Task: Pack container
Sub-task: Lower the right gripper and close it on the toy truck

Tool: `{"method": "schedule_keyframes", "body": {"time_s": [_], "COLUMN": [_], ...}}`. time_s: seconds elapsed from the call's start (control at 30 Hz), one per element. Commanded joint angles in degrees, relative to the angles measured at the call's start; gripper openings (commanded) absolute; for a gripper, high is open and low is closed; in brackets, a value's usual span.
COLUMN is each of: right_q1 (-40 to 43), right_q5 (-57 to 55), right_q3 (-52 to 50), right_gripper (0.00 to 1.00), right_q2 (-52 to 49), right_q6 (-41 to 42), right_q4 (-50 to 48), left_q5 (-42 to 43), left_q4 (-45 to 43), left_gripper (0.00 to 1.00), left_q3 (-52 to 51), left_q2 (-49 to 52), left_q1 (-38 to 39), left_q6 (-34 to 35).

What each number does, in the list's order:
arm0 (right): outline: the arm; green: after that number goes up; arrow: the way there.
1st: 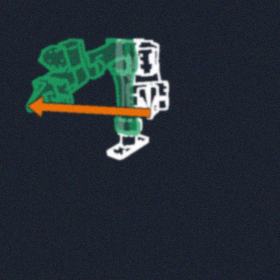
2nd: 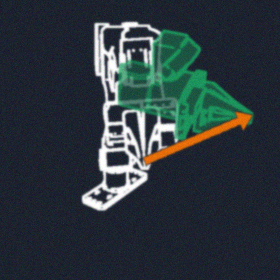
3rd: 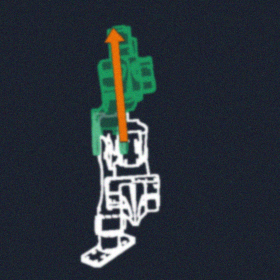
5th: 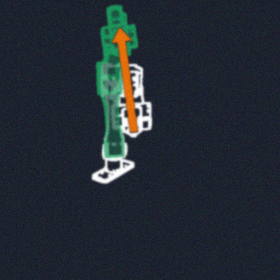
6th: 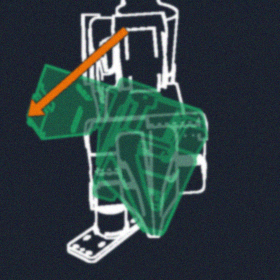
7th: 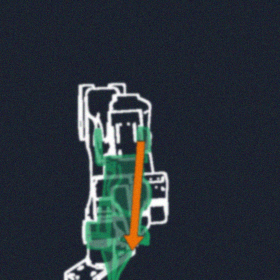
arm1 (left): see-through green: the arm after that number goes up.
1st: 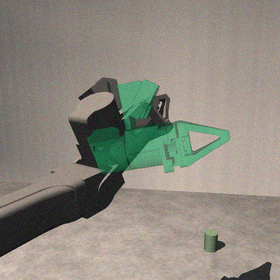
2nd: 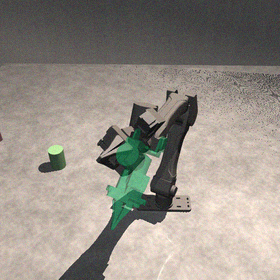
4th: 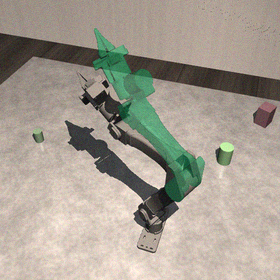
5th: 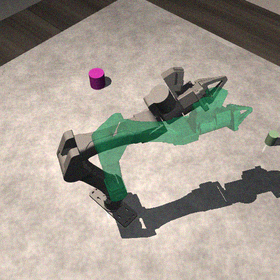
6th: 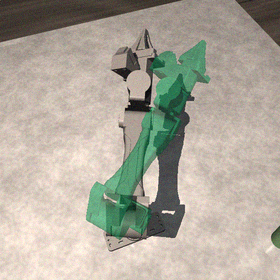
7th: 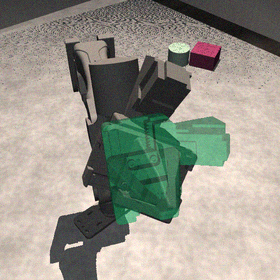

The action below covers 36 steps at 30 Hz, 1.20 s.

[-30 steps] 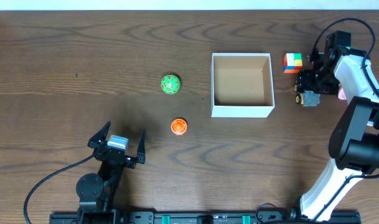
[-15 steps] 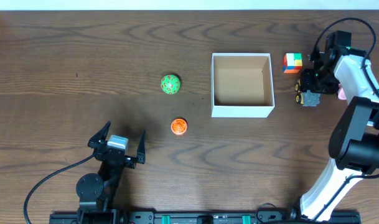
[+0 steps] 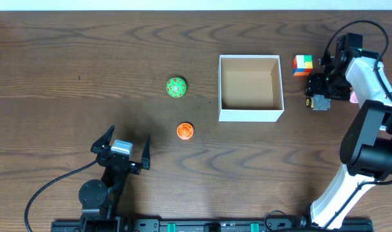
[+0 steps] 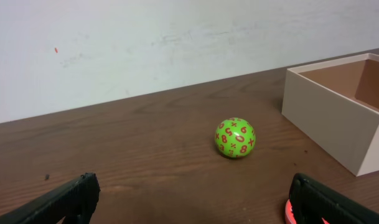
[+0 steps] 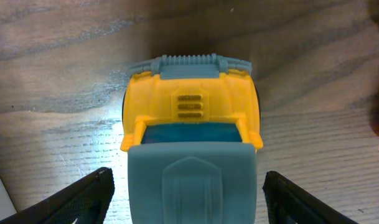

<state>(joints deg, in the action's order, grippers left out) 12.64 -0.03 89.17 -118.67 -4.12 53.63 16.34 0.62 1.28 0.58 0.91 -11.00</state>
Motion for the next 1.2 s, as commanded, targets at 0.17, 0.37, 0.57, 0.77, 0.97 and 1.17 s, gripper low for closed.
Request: {"method": "schedule_keyframes", "body": {"time_s": [0.17, 0.37, 0.57, 0.77, 0.97, 1.17], "right_q1": [0.09, 0.09, 0.09, 0.09, 0.13, 0.13], "right_q5": [-0.61, -0.63, -0.61, -0.61, -2.69, -5.07], "right_q3": [-0.35, -0.24, 0.66, 1.97, 2.01, 2.01], "right_gripper": [0.80, 0.73, 0.73, 0.72, 0.69, 0.70], "right_q2": [-0.59, -0.59, -0.57, -0.57, -0.57, -0.57], "right_q6": [0.24, 0.24, 0.24, 0.22, 0.17, -3.69], "right_q4": [0.50, 1.51, 2.99, 3.52, 2.84, 2.05], "left_q5": [0.57, 0.57, 0.59, 0.57, 0.57, 0.57], "left_q4": [1.97, 1.97, 1.95, 1.97, 1.95, 1.97], "left_gripper": [0.98, 0.98, 0.98, 0.98, 0.98, 0.98], "left_q3": [-1.05, -1.05, -1.05, -1.05, -1.05, -1.05], "left_q2": [-0.35, -0.35, -0.35, -0.35, -0.35, -0.35], "left_q1": [-0.24, -0.24, -0.24, -0.24, -0.24, -0.24], "left_q6": [-0.96, -0.96, -0.96, -0.96, -0.96, -0.96]}}
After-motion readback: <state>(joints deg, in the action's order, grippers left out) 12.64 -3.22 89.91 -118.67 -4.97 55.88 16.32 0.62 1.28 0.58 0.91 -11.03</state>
